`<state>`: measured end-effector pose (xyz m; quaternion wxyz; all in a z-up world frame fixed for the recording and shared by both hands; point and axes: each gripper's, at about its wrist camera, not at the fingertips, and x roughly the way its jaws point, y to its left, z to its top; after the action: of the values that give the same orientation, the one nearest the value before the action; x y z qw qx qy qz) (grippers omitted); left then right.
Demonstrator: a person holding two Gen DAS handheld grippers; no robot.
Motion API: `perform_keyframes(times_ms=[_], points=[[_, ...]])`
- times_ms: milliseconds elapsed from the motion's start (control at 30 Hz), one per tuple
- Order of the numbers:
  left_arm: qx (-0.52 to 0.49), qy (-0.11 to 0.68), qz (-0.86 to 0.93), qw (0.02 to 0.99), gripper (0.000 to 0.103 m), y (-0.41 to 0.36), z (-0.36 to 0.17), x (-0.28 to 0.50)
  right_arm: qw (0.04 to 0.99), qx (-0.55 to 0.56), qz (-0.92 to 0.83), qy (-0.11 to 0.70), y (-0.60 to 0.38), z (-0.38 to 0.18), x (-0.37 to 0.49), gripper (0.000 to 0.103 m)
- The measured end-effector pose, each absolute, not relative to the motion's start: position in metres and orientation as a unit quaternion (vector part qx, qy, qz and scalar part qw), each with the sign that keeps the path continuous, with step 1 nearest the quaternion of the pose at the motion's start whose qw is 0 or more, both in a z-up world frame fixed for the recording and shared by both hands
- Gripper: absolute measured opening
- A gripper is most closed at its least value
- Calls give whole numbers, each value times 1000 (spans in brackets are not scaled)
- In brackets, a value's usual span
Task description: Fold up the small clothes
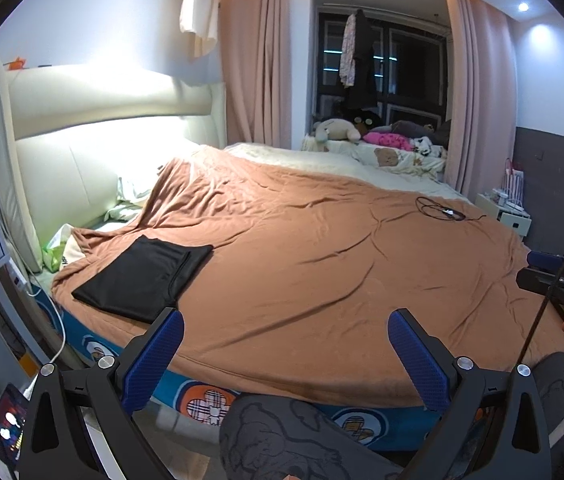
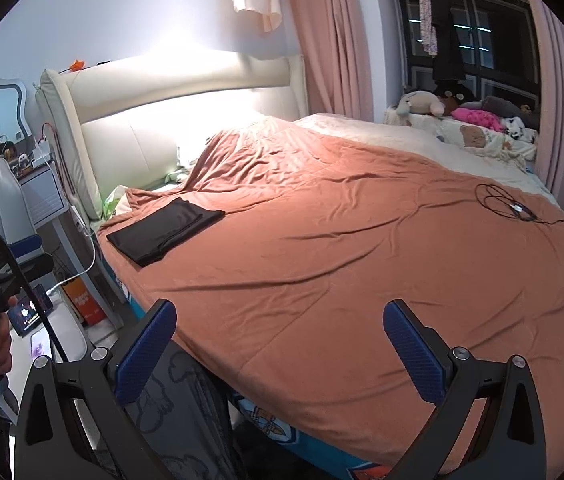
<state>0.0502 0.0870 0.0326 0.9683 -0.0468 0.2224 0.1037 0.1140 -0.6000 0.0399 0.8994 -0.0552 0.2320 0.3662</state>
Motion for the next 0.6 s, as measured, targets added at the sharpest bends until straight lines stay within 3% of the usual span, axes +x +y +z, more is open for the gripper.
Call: perform_keyframes(times_ms=[600], points=[[-43,197,92,975,103,48,17,34,923,-32,311,224,-619,20,90,103]])
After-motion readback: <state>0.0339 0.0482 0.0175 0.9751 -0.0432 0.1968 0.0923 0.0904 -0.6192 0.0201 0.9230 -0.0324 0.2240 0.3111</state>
